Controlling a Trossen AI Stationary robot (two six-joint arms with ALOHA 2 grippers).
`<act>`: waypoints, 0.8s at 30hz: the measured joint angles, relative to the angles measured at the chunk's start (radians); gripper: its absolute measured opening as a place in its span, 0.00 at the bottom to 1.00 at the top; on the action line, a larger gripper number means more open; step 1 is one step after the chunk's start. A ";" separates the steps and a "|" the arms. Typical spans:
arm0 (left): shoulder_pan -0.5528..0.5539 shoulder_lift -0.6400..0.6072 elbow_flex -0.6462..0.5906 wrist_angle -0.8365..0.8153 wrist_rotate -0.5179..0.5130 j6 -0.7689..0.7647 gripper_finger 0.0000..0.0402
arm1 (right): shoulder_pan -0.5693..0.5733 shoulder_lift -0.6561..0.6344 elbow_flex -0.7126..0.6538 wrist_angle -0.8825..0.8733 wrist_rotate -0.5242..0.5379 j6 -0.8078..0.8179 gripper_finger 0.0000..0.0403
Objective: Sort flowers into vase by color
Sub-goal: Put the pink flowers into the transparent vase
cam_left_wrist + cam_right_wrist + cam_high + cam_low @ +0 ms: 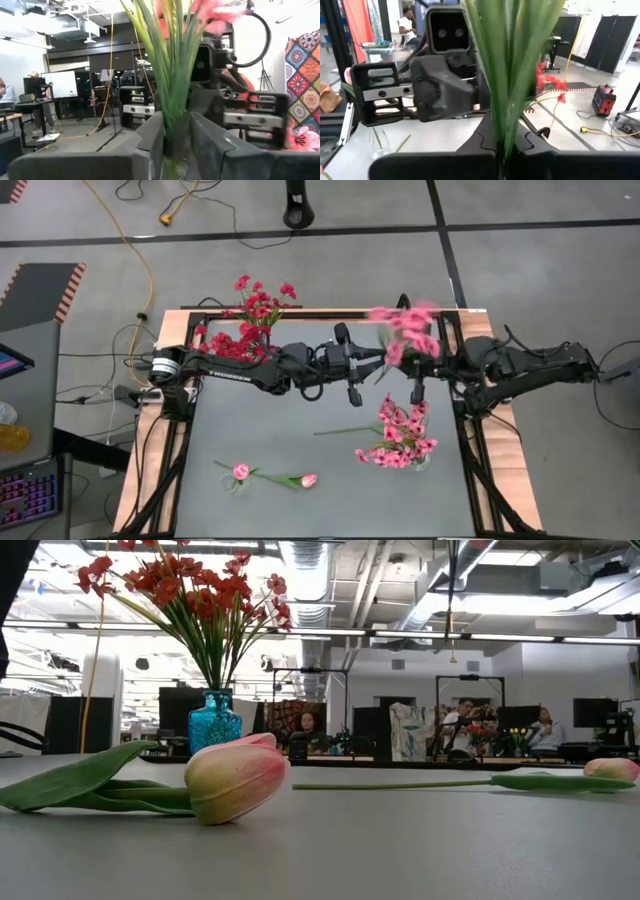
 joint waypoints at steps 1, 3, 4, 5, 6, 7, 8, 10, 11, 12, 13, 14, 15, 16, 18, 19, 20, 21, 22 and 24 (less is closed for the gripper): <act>-0.001 -0.006 0.000 -0.007 0.000 0.000 0.21 | 0.000 -0.015 0.000 -0.005 0.001 0.000 0.06; -0.001 -0.019 0.000 -0.038 -0.011 -0.006 0.26 | 0.000 -0.041 0.000 -0.007 0.002 0.006 0.06; -0.001 -0.027 0.000 -0.055 -0.015 -0.003 0.28 | 0.001 -0.057 0.000 -0.010 0.003 0.013 0.07; -0.001 -0.035 0.000 -0.078 -0.020 0.005 0.29 | 0.003 -0.075 0.000 -0.025 0.006 0.023 0.08; -0.001 -0.044 0.000 -0.101 -0.022 0.012 0.31 | 0.007 -0.089 0.000 -0.044 0.007 0.025 0.09; -0.001 -0.054 0.000 -0.133 -0.024 0.020 0.32 | 0.013 -0.103 0.000 -0.059 0.008 0.027 0.09; -0.001 -0.064 0.000 -0.162 -0.024 0.029 0.33 | 0.019 -0.120 0.000 -0.074 0.014 0.027 0.09; -0.001 -0.089 0.000 -0.233 -0.025 0.050 0.34 | 0.038 -0.151 0.000 -0.106 0.046 0.027 0.07; -0.001 -0.102 0.000 -0.262 -0.026 0.056 0.34 | 0.050 -0.167 0.000 -0.115 0.063 0.027 0.07; -0.001 -0.116 0.000 -0.296 -0.027 0.059 0.35 | 0.062 -0.181 0.000 -0.123 0.081 0.027 0.07; -0.001 -0.129 0.000 -0.325 -0.027 0.061 0.35 | 0.073 -0.196 0.000 -0.131 0.097 0.027 0.07; -0.001 -0.142 0.000 -0.352 -0.027 0.061 0.35 | 0.087 -0.213 0.000 -0.134 0.111 0.027 0.07; -0.001 -0.155 0.000 -0.381 -0.027 0.061 0.35 | 0.099 -0.229 0.000 -0.134 0.117 0.027 0.07; -0.001 -0.167 0.000 -0.406 -0.028 0.062 0.35 | 0.112 -0.244 0.000 -0.134 0.118 0.028 0.07; -0.001 -0.195 0.000 -0.471 -0.028 0.062 0.35 | 0.139 -0.277 0.000 -0.134 0.118 0.028 0.07; -0.001 -0.208 0.000 -0.502 -0.028 0.061 0.35 | 0.152 -0.294 0.000 -0.135 0.118 0.029 0.07; -0.001 -0.222 0.000 -0.536 -0.028 0.060 0.35 | 0.167 -0.311 0.000 -0.137 0.118 0.035 0.07; -0.001 -0.235 0.000 -0.573 -0.028 0.060 0.35 | 0.181 -0.328 0.000 -0.144 0.117 0.052 0.07; -0.001 -0.246 0.000 -0.609 -0.028 0.059 0.35 | 0.195 -0.343 0.001 -0.156 0.118 0.074 0.07; -0.001 -0.266 0.000 -0.675 -0.028 0.057 0.35 | 0.223 -0.366 0.001 -0.189 0.117 0.119 0.07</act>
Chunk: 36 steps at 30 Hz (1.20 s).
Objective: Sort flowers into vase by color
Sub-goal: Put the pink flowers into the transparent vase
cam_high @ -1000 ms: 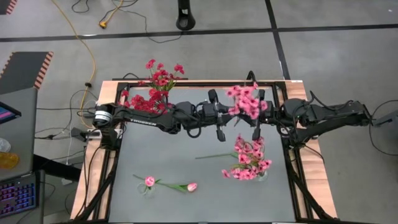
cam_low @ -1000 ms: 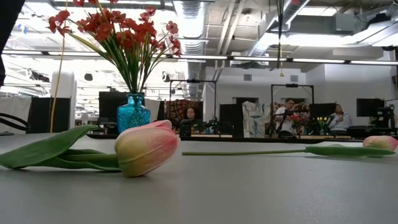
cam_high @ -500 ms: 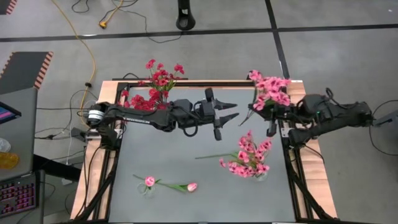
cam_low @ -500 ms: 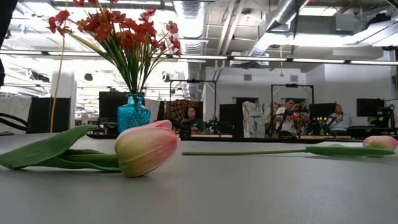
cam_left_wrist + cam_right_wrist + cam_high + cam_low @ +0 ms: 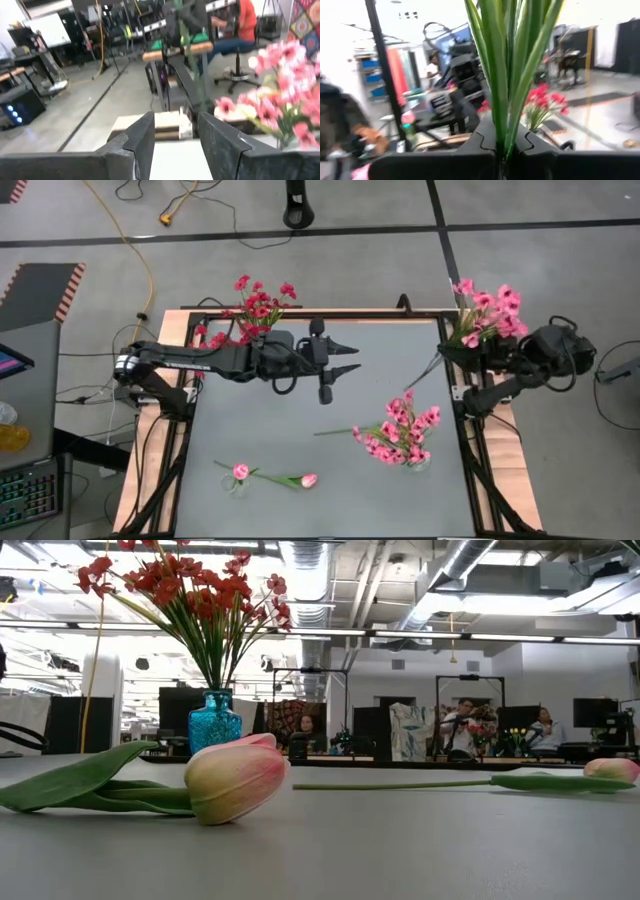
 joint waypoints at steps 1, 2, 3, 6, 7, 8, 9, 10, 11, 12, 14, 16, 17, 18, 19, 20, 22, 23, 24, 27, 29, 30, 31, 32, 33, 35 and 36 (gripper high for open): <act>0.000 -0.011 -0.007 -0.018 0.000 0.000 0.35 | 0.014 -0.007 0.000 -0.021 -0.002 0.021 0.07; 0.000 -0.024 -0.019 -0.034 0.001 -0.003 0.35 | 0.029 -0.012 0.000 -0.038 -0.004 0.038 0.07; 0.000 -0.037 -0.036 -0.034 0.002 -0.012 0.35 | 0.045 -0.016 0.000 -0.054 -0.005 0.046 0.07; 0.000 -0.082 -0.105 -0.026 -0.002 -0.020 0.35 | 0.088 -0.017 0.000 -0.077 -0.005 0.033 0.07; 0.000 -0.095 -0.129 -0.024 -0.009 -0.026 0.35 | 0.100 -0.016 0.001 -0.076 -0.004 0.018 0.07; 0.000 -0.107 -0.154 -0.023 -0.017 -0.034 0.35 | 0.110 -0.016 0.007 -0.082 -0.004 0.002 0.07; 0.000 -0.119 -0.178 -0.023 -0.022 -0.045 0.35 | 0.120 -0.017 0.017 -0.081 -0.004 -0.014 0.07; 0.000 -0.129 -0.201 -0.024 -0.025 -0.056 0.35 | 0.128 -0.020 0.030 -0.079 -0.004 -0.029 0.07; 0.000 -0.140 -0.223 -0.022 -0.024 -0.066 0.35 | 0.135 -0.023 0.042 -0.080 -0.004 -0.037 0.07; 0.000 -0.150 -0.243 -0.020 -0.026 -0.074 0.35 | 0.141 -0.027 0.058 -0.093 -0.004 -0.036 0.07; -0.004 -0.164 -0.287 0.001 -0.027 -0.088 0.35 | 0.154 -0.032 0.095 -0.139 -0.004 0.001 0.07; -0.008 -0.173 -0.334 0.040 -0.027 -0.097 0.35 | 0.164 -0.031 0.121 -0.212 -0.005 0.077 0.07; -0.011 -0.176 -0.356 0.058 -0.026 -0.098 0.35 | 0.169 -0.029 0.123 -0.243 -0.005 0.120 0.07; -0.013 -0.176 -0.374 0.082 -0.027 -0.098 0.35 | 0.174 -0.027 0.123 -0.264 -0.006 0.153 0.07; -0.015 -0.176 -0.389 0.099 -0.027 -0.100 0.35 | 0.179 -0.024 0.120 -0.277 -0.006 0.180 0.07; -0.017 -0.177 -0.404 0.115 -0.026 -0.107 0.35 | 0.185 -0.020 0.114 -0.286 -0.007 0.205 0.07; -0.023 -0.176 -0.424 0.132 -0.026 -0.117 0.35 | 0.196 -0.013 0.104 -0.307 -0.007 0.246 0.07; -0.026 -0.174 -0.430 0.135 -0.026 -0.118 0.35 | 0.204 -0.008 0.097 -0.308 -0.009 0.265 0.07; -0.029 -0.174 -0.434 0.134 -0.027 -0.118 0.35 | 0.211 -0.002 0.088 -0.314 -0.010 0.279 0.07; -0.037 -0.173 -0.436 0.128 -0.027 -0.117 0.35 | 0.235 0.020 0.075 -0.315 -0.010 0.308 0.07; -0.043 -0.173 -0.436 0.137 -0.026 -0.117 0.35 | 0.255 0.037 0.075 -0.313 -0.010 0.332 0.07; -0.046 -0.173 -0.436 0.138 -0.026 -0.117 0.35 | 0.268 0.047 0.075 -0.312 -0.010 0.344 0.07; -0.048 -0.173 -0.436 0.138 -0.026 -0.117 0.35 | 0.280 0.057 0.075 -0.313 -0.010 0.353 0.07; -0.051 -0.173 -0.436 0.138 -0.026 -0.117 0.35 | 0.294 0.068 0.075 -0.313 -0.007 0.358 0.07; -0.053 -0.174 -0.436 0.138 -0.026 -0.117 0.35 | 0.309 0.080 0.075 -0.312 0.001 0.365 0.07; -0.056 -0.174 -0.436 0.137 -0.026 -0.117 0.35 | 0.342 0.105 0.075 -0.313 0.029 0.378 0.07; -0.058 -0.174 -0.436 0.135 -0.026 -0.117 0.35 | 0.362 0.118 0.075 -0.313 0.046 0.380 0.07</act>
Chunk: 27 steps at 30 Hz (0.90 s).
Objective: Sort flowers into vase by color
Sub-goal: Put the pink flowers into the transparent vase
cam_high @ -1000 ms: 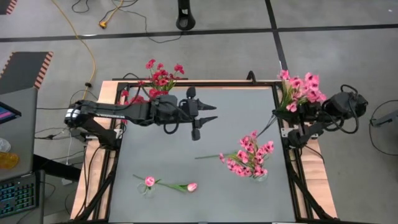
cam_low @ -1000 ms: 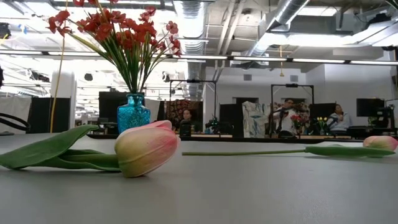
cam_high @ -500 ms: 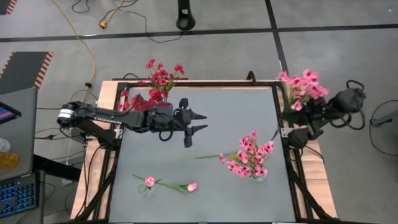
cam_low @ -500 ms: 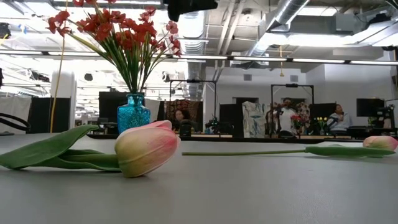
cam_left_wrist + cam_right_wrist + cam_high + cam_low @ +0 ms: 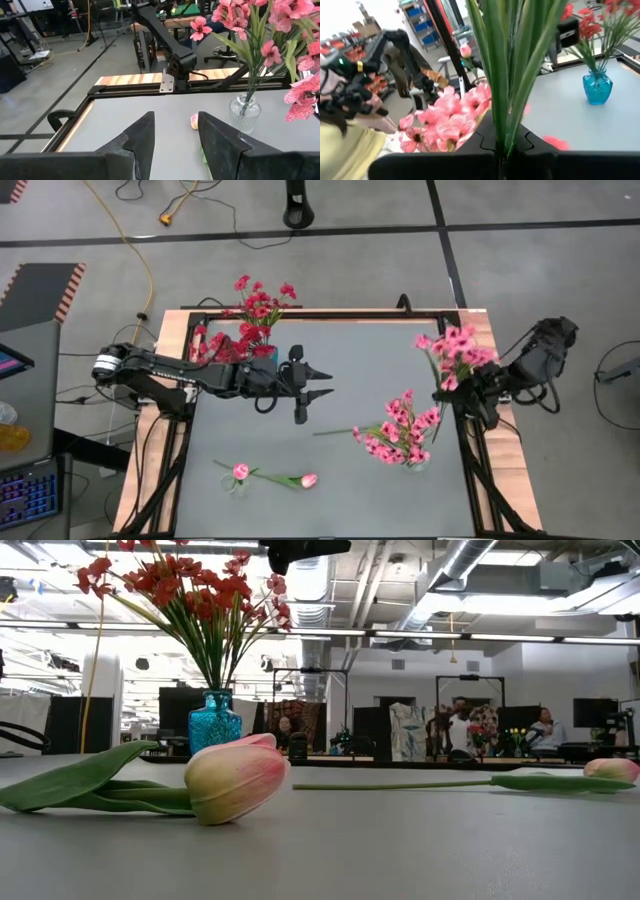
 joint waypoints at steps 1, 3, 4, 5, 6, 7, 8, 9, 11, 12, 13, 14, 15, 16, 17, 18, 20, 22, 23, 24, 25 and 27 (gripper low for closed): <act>-0.002 0.000 0.000 -0.002 0.000 0.000 0.35 | 0.021 0.013 0.000 0.000 0.018 0.000 0.07; -0.006 0.000 0.000 -0.004 0.000 0.000 0.35 | 0.068 0.037 0.000 0.000 0.062 0.002 0.07; -0.008 0.000 0.000 -0.004 0.000 0.000 0.35 | 0.094 0.049 0.000 0.000 0.083 0.002 0.07; -0.010 0.000 0.000 -0.004 0.000 0.003 0.35 | 0.122 0.059 0.000 0.000 0.102 0.002 0.07; -0.012 0.000 0.000 -0.004 0.000 0.006 0.35 | 0.151 0.066 0.000 0.001 0.118 0.002 0.07; -0.016 0.000 0.000 -0.004 0.000 0.010 0.35 | 0.184 0.072 0.000 0.003 0.139 0.003 0.07; -0.017 0.000 0.000 -0.004 0.000 0.011 0.35 | 0.218 0.077 -0.001 0.005 0.162 0.006 0.07; -0.019 0.000 0.000 -0.004 0.000 0.011 0.35 | 0.253 0.080 -0.001 0.006 0.193 0.015 0.07; -0.022 0.000 0.000 -0.005 0.000 0.011 0.35 | 0.324 0.086 -0.001 0.004 0.271 0.033 0.08; -0.024 0.000 0.000 -0.004 0.000 0.011 0.35 | 0.360 0.086 -0.001 -0.004 0.310 0.037 0.09; -0.026 0.000 0.000 -0.005 0.000 0.011 0.35 | 0.398 0.087 -0.001 -0.014 0.353 0.037 0.09; -0.028 0.000 0.000 -0.005 0.000 0.011 0.35 | 0.434 0.091 -0.001 -0.025 0.393 0.038 0.09; -0.030 0.000 0.000 -0.005 0.000 0.011 0.35 | 0.471 0.093 -0.001 -0.040 0.436 0.038 0.08; -0.032 0.000 0.000 -0.005 0.000 0.011 0.35 | 0.507 0.097 -0.001 -0.056 0.477 0.041 0.08; -0.033 0.000 0.000 -0.005 0.000 0.011 0.35 | 0.541 0.100 -0.001 -0.075 0.514 0.051 0.07; -0.035 0.000 0.000 -0.005 0.000 0.011 0.35 | 0.576 0.104 -0.001 -0.099 0.555 0.071 0.07; -0.036 0.000 0.000 -0.005 0.000 0.011 0.35 | 0.634 0.118 -0.001 -0.144 0.645 0.145 0.07; -0.036 0.000 0.000 -0.005 0.000 0.011 0.35 | 0.680 0.141 -0.001 -0.193 0.723 0.236 0.08; -0.036 0.000 0.000 -0.005 0.000 0.011 0.35 | 0.697 0.157 -0.001 -0.211 0.755 0.272 0.08; -0.036 0.000 0.000 -0.005 0.000 0.011 0.35 | 0.711 0.176 -0.001 -0.227 0.784 0.298 0.08; -0.036 0.000 0.000 -0.005 0.000 0.011 0.35 | 0.723 0.199 -0.001 -0.233 0.815 0.311 0.08; -0.036 0.000 0.000 -0.005 0.000 0.011 0.35 | 0.745 0.249 -0.001 -0.229 0.867 0.314 0.08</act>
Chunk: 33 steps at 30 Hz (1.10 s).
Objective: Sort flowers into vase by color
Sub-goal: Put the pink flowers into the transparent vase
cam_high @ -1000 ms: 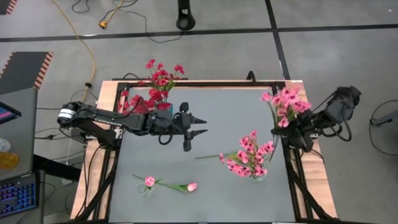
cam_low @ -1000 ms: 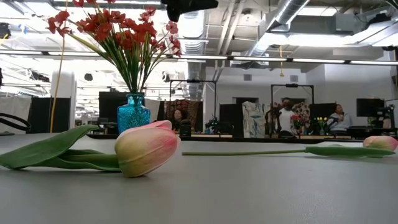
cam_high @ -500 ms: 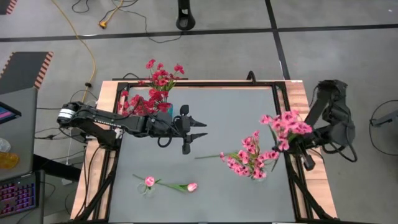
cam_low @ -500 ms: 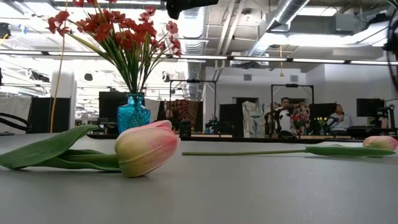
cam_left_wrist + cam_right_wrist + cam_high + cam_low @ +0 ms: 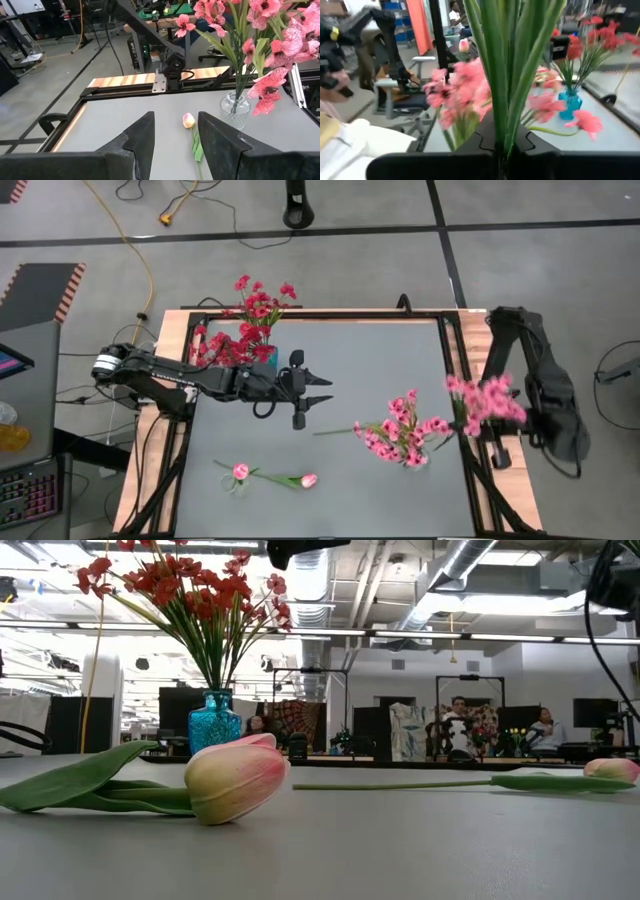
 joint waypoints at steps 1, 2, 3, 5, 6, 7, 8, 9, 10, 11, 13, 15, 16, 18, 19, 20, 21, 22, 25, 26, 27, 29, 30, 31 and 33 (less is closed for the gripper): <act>0.000 0.000 0.000 0.000 0.000 -0.001 0.35 | 0.011 0.024 0.000 0.001 0.018 0.005 0.07; 0.000 0.000 0.000 0.000 0.000 -0.004 0.35 | 0.022 0.049 0.000 0.001 0.034 0.019 0.07; 0.000 0.000 0.000 0.000 0.000 -0.008 0.35 | 0.032 0.070 0.000 -0.001 0.052 0.041 0.07; 0.000 0.000 0.000 0.000 0.000 -0.015 0.35 | 0.042 0.115 0.000 0.001 0.091 0.099 0.08; 0.000 0.000 0.000 0.000 0.000 -0.016 0.35 | 0.043 0.137 0.000 0.001 0.103 0.124 0.08; 0.000 0.000 0.000 0.000 0.000 -0.016 0.35 | 0.042 0.160 0.000 0.001 0.116 0.140 0.08; 0.000 0.000 0.000 0.000 0.000 -0.016 0.35 | 0.039 0.187 0.000 0.001 0.130 0.153 0.08; 0.000 0.000 0.000 0.000 0.000 -0.018 0.35 | 0.035 0.209 0.000 0.000 0.142 0.157 0.08; 0.000 0.000 0.000 0.000 0.000 -0.020 0.35 | 0.030 0.227 0.000 0.000 0.160 0.157 0.08; 0.000 0.000 0.000 0.000 0.000 -0.023 0.35 | 0.026 0.241 0.000 0.000 0.172 0.159 0.08; -0.002 0.000 0.000 0.000 0.000 -0.025 0.35 | 0.018 0.265 0.000 0.001 0.179 0.161 0.08; -0.004 0.000 0.000 0.000 0.000 -0.024 0.35 | 0.006 0.285 0.000 -0.001 0.178 0.168 0.08; -0.006 0.000 0.000 0.000 0.001 -0.023 0.35 | -0.002 0.290 0.000 0.000 0.178 0.176 0.08; -0.009 0.000 0.000 0.000 0.001 -0.023 0.35 | -0.018 0.302 0.000 0.000 0.178 0.191 0.08; -0.011 0.000 0.000 0.000 0.001 -0.023 0.35 | -0.023 0.308 0.000 0.000 0.178 0.199 0.08; -0.013 0.000 0.000 0.000 0.001 -0.023 0.35 | -0.026 0.312 0.000 0.000 0.177 0.206 0.08; -0.015 0.000 0.000 0.000 0.001 -0.023 0.35 | -0.027 0.315 0.000 0.000 0.177 0.210 0.08; -0.018 0.000 0.000 0.000 0.001 -0.023 0.35 | -0.028 0.317 0.000 0.001 0.177 0.211 0.08; -0.025 0.000 0.000 0.000 0.001 -0.018 0.35 | -0.026 0.321 0.000 0.002 0.176 0.213 0.08; -0.027 0.000 0.000 0.000 0.001 -0.018 0.35 | -0.026 0.321 0.000 0.001 0.175 0.213 0.08; -0.031 0.000 0.000 0.000 0.001 -0.018 0.35 | -0.027 0.321 0.000 0.001 0.175 0.213 0.08; -0.035 0.000 0.000 0.000 0.001 -0.018 0.35 | -0.027 0.321 0.000 0.001 0.172 0.213 0.08; -0.038 0.000 0.000 0.000 0.001 -0.018 0.35 | -0.027 0.321 0.000 0.001 0.166 0.213 0.08; -0.039 0.000 0.000 0.000 0.001 -0.018 0.35 | -0.027 0.321 0.000 0.002 0.158 0.213 0.08; -0.043 0.000 0.000 0.000 0.001 -0.018 0.35 | -0.029 0.321 0.000 0.002 0.145 0.213 0.08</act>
